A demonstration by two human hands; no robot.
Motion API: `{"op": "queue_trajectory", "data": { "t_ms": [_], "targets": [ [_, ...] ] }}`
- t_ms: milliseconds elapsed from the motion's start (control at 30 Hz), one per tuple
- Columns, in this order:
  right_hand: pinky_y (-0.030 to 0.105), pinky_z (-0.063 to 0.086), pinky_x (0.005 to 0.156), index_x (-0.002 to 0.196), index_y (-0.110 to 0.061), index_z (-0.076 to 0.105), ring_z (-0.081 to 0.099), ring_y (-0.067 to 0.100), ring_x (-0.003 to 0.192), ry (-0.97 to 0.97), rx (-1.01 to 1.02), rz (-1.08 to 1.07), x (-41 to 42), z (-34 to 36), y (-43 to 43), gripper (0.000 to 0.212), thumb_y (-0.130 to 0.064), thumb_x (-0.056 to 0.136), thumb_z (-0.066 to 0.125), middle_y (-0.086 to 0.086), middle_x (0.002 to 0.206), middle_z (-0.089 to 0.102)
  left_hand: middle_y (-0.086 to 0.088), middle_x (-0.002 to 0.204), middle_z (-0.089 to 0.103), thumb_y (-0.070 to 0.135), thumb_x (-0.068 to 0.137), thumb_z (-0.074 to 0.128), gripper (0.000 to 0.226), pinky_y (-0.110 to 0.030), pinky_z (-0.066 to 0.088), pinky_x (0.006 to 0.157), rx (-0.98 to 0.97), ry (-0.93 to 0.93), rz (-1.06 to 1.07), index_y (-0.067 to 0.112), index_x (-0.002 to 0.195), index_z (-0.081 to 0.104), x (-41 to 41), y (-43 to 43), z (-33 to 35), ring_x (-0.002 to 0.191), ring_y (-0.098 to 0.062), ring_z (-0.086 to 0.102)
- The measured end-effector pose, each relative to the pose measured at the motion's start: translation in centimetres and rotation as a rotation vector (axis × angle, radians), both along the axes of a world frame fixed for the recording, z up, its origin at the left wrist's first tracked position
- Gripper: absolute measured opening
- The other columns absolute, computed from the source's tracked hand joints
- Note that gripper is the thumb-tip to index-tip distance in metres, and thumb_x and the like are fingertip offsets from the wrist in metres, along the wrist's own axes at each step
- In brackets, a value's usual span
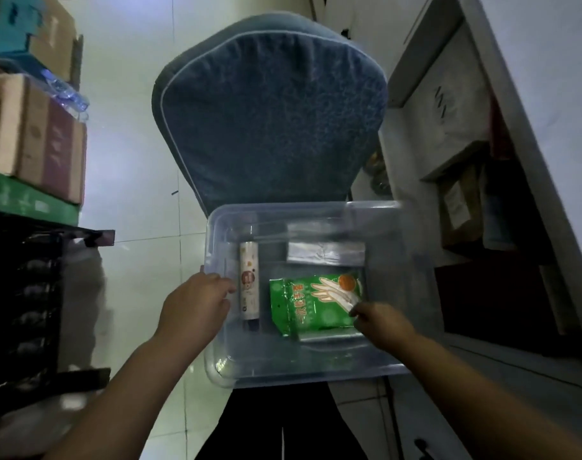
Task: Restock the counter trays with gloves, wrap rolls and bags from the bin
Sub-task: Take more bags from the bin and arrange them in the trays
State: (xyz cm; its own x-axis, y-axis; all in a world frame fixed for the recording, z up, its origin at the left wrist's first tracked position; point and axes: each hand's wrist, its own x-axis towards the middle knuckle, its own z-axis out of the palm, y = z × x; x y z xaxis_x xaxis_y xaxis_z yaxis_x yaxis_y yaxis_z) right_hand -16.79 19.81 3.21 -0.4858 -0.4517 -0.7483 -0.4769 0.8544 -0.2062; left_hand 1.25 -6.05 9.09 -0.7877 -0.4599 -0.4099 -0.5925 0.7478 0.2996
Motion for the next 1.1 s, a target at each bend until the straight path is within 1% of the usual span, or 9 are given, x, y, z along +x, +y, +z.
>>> {"op": "queue_trajectory", "data": {
  "t_ms": [167,333,433,567,667,733,867,1000,1100],
  "targets": [
    [0.032,0.041,0.101,0.129,-0.027,0.053,0.050,0.025,0.123,-0.140,0.139,0.236,-0.2,-6.5,1.1,0.042,-0.028,0.087,0.059,0.006,0.137,0.053,0.004,0.100,0.069,0.020,0.084,0.060,0.025,-0.025,0.045,0.065,-0.023,-0.050,0.022,0.028,0.107,0.068,-0.1,0.2,-3.8,0.091,-0.015,0.059],
    [0.036,0.045,0.094,0.120,-0.020,0.057,0.054,0.030,0.116,-0.163,0.252,0.454,-1.2,-11.0,1.3,0.038,-0.037,0.087,0.057,0.011,0.129,0.057,-0.001,0.095,0.072,0.018,0.084,0.063,0.019,-0.034,0.056,0.070,-0.015,-0.057,0.020,0.024,0.101,0.070,-1.1,1.0,-6.2,0.084,-0.020,0.064],
    [0.038,0.048,0.088,0.113,-0.015,0.060,0.059,0.031,0.111,-0.070,0.242,0.566,-1.1,-12.6,1.4,0.029,-0.028,0.092,0.046,0.012,0.122,0.062,0.001,0.095,0.072,0.017,0.086,0.059,0.020,-0.037,0.056,0.069,-0.008,-0.020,0.062,0.026,0.101,0.069,-1.8,1.5,-6.8,0.086,-0.020,0.063],
    [0.040,0.048,0.085,0.113,-0.012,0.057,0.059,0.032,0.108,0.039,0.172,0.592,-1.3,-14.0,1.5,0.030,-0.022,0.096,0.034,0.014,0.118,0.062,0.004,0.103,0.070,0.019,0.090,0.055,0.022,-0.037,0.055,0.075,0.016,-0.002,0.118,0.027,0.106,0.067,-1.8,2.2,-7.6,0.093,-0.019,0.060],
    [0.040,0.045,0.090,0.117,-0.010,0.052,0.054,0.033,0.113,-0.013,0.187,0.581,-1.7,-14.7,1.1,0.031,-0.029,0.095,0.042,0.017,0.122,0.058,0.005,0.104,0.070,0.020,0.090,0.054,0.022,-0.035,0.053,0.075,0.028,-0.007,0.120,0.026,0.106,0.067,-1.8,2.8,-8.0,0.094,-0.019,0.060],
    [0.040,0.045,0.090,0.119,-0.010,0.054,0.054,0.034,0.115,-0.033,0.204,0.595,-1.9,-15.2,0.8,0.031,-0.025,0.095,0.043,0.019,0.124,0.057,0.005,0.104,0.070,0.021,0.091,0.054,0.021,-0.033,0.053,0.076,0.037,-0.011,0.125,0.026,0.106,0.067,-1.8,3.2,-8.2,0.094,-0.018,0.060],
    [0.043,0.050,0.088,0.116,-0.011,0.058,0.059,0.032,0.110,-0.050,0.162,0.410,-2.5,-15.2,0.1,0.030,-0.023,0.091,0.046,0.019,0.132,0.053,0.007,0.108,0.070,0.023,0.091,0.055,0.021,-0.032,0.052,0.079,0.081,-0.022,0.156,0.027,0.107,0.067,-1.9,4.0,-8.4,0.098,-0.016,0.061],
    [0.034,0.049,0.078,0.101,-0.018,0.063,0.063,0.031,0.098,-0.050,-0.068,0.219,-3.5,-12.6,-0.8,0.021,-0.031,0.087,0.053,0.011,0.109,0.067,0.006,0.103,0.070,0.028,0.088,0.059,0.017,-0.031,0.051,0.075,0.181,-0.013,0.221,0.028,0.102,0.068,-2.8,5.1,-8.0,0.091,-0.015,0.061],
    [0.034,0.046,0.068,0.079,-0.020,0.064,0.062,0.024,0.078,-0.192,-0.306,-0.092,-3.5,-9.8,-1.9,0.007,-0.023,0.086,0.061,0.006,0.080,0.067,0.010,0.095,0.068,0.032,0.086,0.061,0.020,-0.025,0.047,0.069,0.322,0.014,0.379,0.028,0.105,0.066,-3.6,6.6,-7.8,0.083,-0.007,0.061]
  ]
}}
